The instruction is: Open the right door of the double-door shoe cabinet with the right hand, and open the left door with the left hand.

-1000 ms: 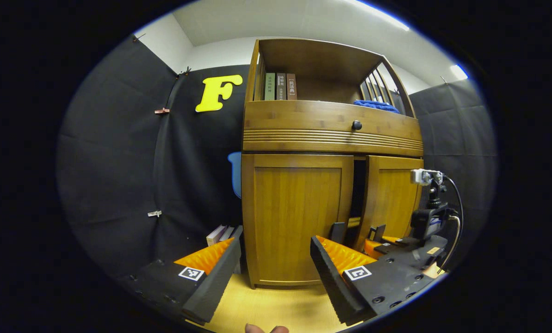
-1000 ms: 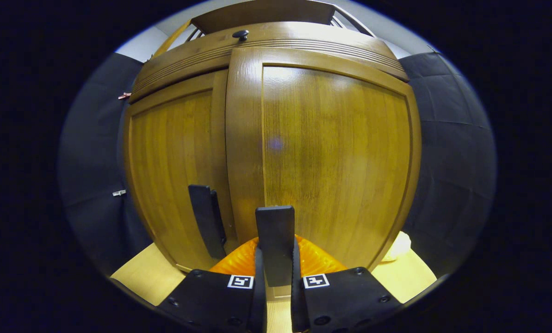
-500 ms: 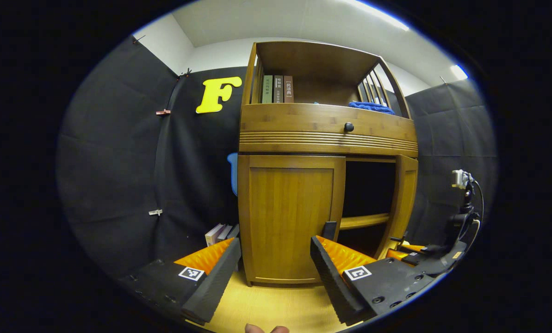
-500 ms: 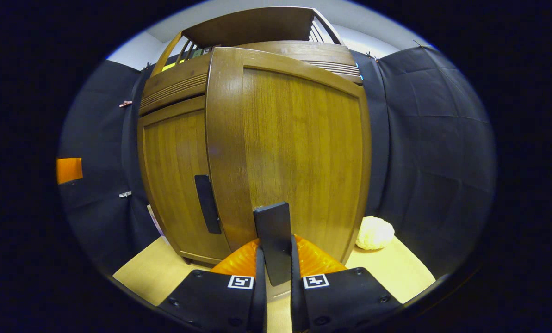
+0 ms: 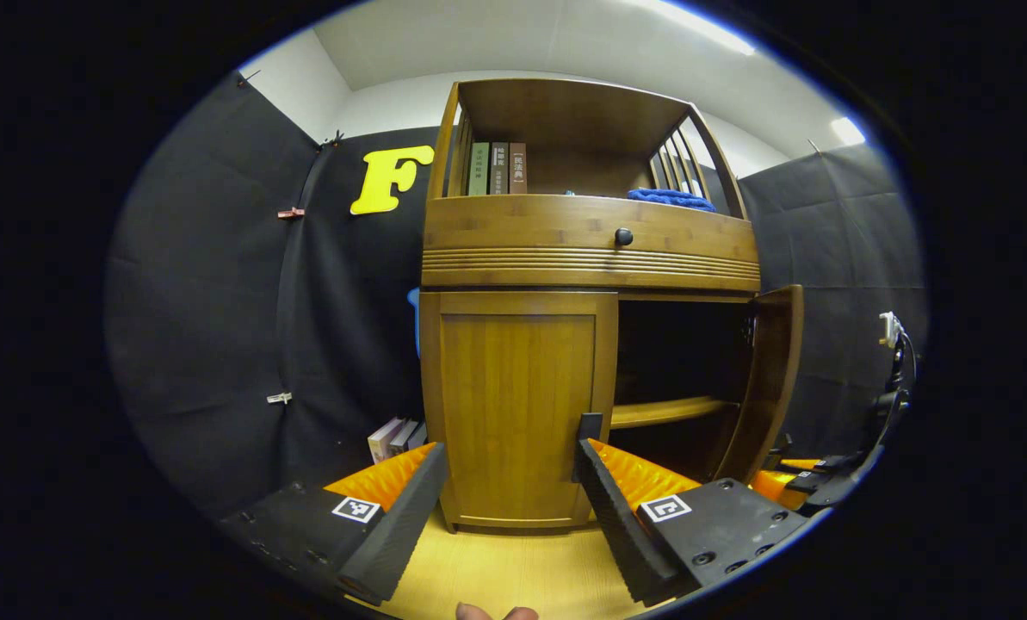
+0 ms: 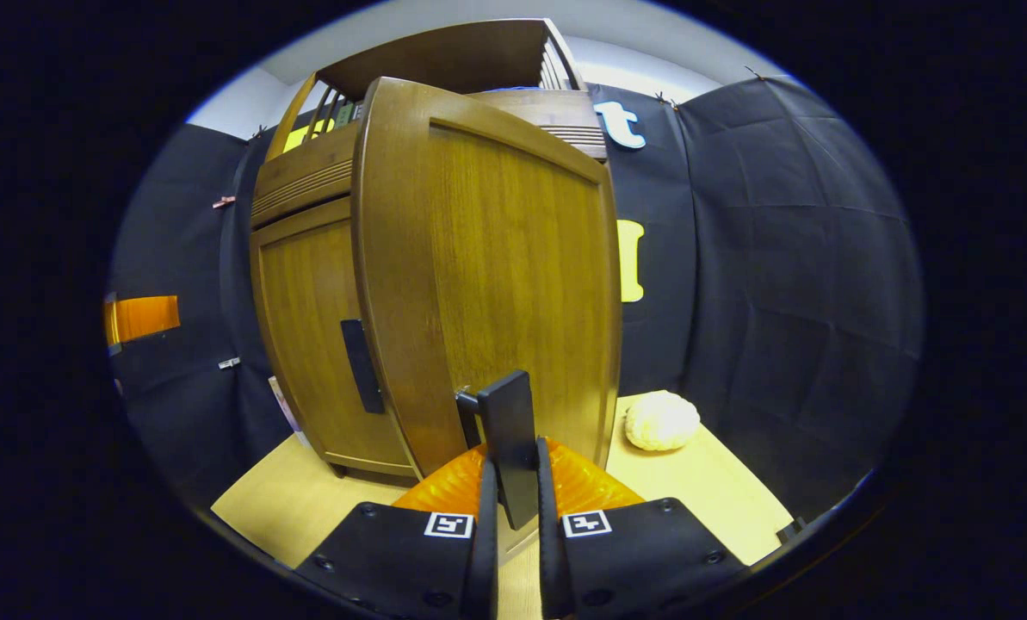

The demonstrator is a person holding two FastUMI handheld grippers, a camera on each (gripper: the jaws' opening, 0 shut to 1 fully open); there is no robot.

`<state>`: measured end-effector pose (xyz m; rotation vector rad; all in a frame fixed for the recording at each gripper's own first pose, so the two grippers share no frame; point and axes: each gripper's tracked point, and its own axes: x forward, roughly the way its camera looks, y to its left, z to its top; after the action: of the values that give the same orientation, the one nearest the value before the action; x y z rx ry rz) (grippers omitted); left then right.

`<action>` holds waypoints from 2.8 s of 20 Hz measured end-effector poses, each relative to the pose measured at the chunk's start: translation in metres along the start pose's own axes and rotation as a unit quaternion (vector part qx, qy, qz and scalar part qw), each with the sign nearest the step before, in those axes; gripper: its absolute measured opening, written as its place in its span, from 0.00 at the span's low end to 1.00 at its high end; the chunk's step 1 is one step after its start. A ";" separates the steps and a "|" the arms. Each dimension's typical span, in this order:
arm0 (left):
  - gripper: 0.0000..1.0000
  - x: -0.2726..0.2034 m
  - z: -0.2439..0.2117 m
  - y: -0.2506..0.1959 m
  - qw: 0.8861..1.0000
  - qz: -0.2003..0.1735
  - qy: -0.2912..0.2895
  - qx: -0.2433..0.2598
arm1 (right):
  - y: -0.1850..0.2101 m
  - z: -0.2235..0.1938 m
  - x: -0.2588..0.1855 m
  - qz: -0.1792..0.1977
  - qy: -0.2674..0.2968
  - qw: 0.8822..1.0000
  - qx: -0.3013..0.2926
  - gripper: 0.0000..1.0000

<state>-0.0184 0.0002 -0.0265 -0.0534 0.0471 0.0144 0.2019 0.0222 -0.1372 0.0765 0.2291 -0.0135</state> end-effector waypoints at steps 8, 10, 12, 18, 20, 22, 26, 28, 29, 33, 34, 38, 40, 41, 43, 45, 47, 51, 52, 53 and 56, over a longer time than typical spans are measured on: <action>0.92 0.003 0.001 -0.021 1.000 -0.014 0.001 0.000 | -0.004 0.016 -0.002 0.001 -0.011 1.000 0.011 0.22; 0.92 0.002 0.001 -0.028 1.000 -0.018 0.002 -0.001 | -0.012 0.016 -0.005 0.005 -0.009 1.000 0.009 0.17; 0.92 0.002 0.002 -0.033 1.000 -0.020 0.002 0.003 | -0.016 0.017 -0.008 0.011 -0.005 1.000 0.014 0.16; 0.92 0.005 0.003 -0.050 1.000 -0.023 0.005 0.003 | -0.043 0.020 -0.015 0.013 -0.002 1.000 0.003 0.17; 0.92 0.006 0.005 -0.056 1.000 -0.023 0.004 0.005 | -0.045 0.020 -0.013 0.015 -0.001 1.000 0.007 0.17; 0.94 0.008 0.007 -0.062 1.000 -0.023 0.003 0.009 | -0.051 0.021 -0.014 0.013 -0.001 1.000 0.002 0.17; 0.92 0.011 0.008 -0.073 1.000 -0.023 0.002 0.010 | -0.070 0.024 -0.015 -0.001 -0.009 1.000 0.005 0.17; 0.92 0.013 0.009 -0.078 1.000 -0.023 0.003 0.011 | -0.079 0.026 -0.016 -0.009 -0.012 1.000 0.005 0.17; 0.92 0.013 0.010 -0.081 1.000 -0.023 0.003 0.011 | -0.085 0.026 -0.017 -0.016 -0.015 1.000 0.004 0.17; 0.92 0.017 0.009 -0.089 1.000 -0.025 0.004 0.008 | -0.092 0.029 -0.022 -0.033 -0.026 0.999 -0.004 0.17; 0.92 0.018 0.009 -0.090 1.000 -0.026 0.004 0.007 | -0.094 0.028 -0.024 -0.040 -0.025 0.999 -0.015 0.17; 0.94 0.031 0.006 -0.095 1.000 -0.028 0.005 0.004 | -0.092 0.040 -0.041 -0.061 -0.043 0.997 -0.022 0.25; 0.94 0.041 0.003 -0.097 1.000 -0.028 0.004 0.005 | -0.091 0.052 -0.057 -0.069 -0.069 0.995 -0.024 0.36; 0.94 0.048 0.000 -0.099 1.000 -0.029 0.006 0.004 | -0.092 0.056 -0.064 -0.073 -0.079 0.994 -0.032 0.48; 0.94 0.063 -0.004 -0.103 0.999 -0.031 0.007 0.002 | -0.095 0.059 -0.071 -0.085 -0.089 0.991 -0.047 0.72; 0.94 0.081 -0.009 -0.105 1.000 -0.029 0.004 0.005 | -0.096 0.065 -0.077 -0.090 -0.098 0.991 -0.034 0.95; 0.94 0.101 -0.016 -0.107 1.000 -0.027 -0.003 0.015 | -0.099 0.067 -0.080 -0.099 -0.094 0.991 -0.013 0.95; 0.87 0.145 -0.051 -0.108 0.999 -0.030 0.005 0.028 | -0.106 0.075 -0.087 -0.107 -0.102 0.989 -0.004 0.92; 0.86 0.154 -0.061 -0.107 0.999 -0.029 0.015 0.027 | -0.106 0.075 -0.088 -0.107 -0.101 0.989 -0.007 0.92; 0.80 0.164 -0.072 -0.107 0.999 -0.028 0.024 0.025 | -0.106 0.075 -0.090 -0.105 -0.102 0.989 -0.006 0.95; 0.69 0.187 -0.088 -0.103 0.999 -0.017 0.041 0.013 | -0.105 0.076 -0.091 -0.102 -0.102 0.990 -0.007 0.98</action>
<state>0.1657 -0.1047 -0.1177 -0.0280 0.1290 -0.0224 0.1279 -0.0882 -0.0504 0.0373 0.0314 -0.2221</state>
